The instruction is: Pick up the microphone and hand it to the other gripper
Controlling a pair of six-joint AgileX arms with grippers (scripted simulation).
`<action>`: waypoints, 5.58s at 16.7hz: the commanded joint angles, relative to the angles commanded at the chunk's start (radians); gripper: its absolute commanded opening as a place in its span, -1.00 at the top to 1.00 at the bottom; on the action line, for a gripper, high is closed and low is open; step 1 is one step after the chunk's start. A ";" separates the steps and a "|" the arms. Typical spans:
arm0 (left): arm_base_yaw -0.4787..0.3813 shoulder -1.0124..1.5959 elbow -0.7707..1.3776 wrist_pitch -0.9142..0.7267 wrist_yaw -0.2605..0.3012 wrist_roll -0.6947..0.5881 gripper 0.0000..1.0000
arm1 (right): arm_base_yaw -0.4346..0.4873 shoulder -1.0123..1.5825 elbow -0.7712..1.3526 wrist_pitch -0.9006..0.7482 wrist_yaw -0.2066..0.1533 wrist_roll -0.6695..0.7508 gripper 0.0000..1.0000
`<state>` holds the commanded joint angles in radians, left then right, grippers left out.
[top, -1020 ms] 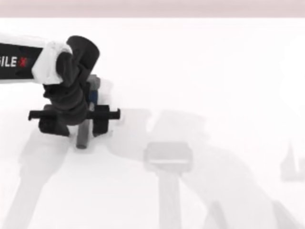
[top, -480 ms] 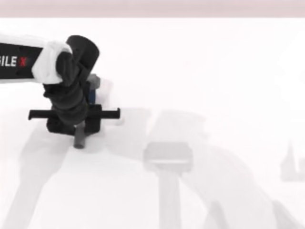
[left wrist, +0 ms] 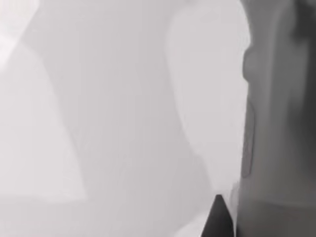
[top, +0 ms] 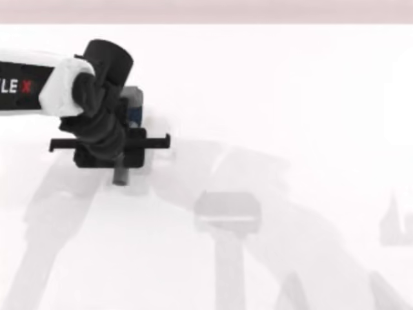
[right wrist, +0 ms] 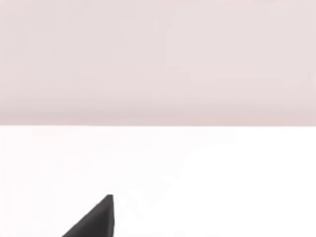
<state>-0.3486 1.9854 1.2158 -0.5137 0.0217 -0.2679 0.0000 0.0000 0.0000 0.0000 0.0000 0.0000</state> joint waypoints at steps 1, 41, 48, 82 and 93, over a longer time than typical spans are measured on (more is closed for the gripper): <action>0.002 -0.012 -0.014 0.059 0.023 0.013 1.00 | 0.000 0.000 0.000 0.000 0.000 0.000 -1.00; -0.283 -0.411 -0.467 1.382 0.131 0.284 1.00 | 0.000 0.000 0.000 0.000 0.000 0.000 -1.00; -0.285 -0.414 -0.469 1.383 0.129 0.283 1.00 | 0.011 0.013 0.010 0.009 0.001 0.000 -1.00; -0.285 -0.414 -0.469 1.383 0.129 0.283 1.00 | 0.719 1.533 0.914 0.634 0.073 0.028 -1.00; -0.285 -0.414 -0.469 1.383 0.129 0.283 1.00 | 0.711 1.617 0.992 0.645 0.066 0.028 -0.40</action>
<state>-0.6336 1.5716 0.7471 0.8694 0.1510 0.0152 0.7110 1.6166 0.9921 0.6451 0.0657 0.0280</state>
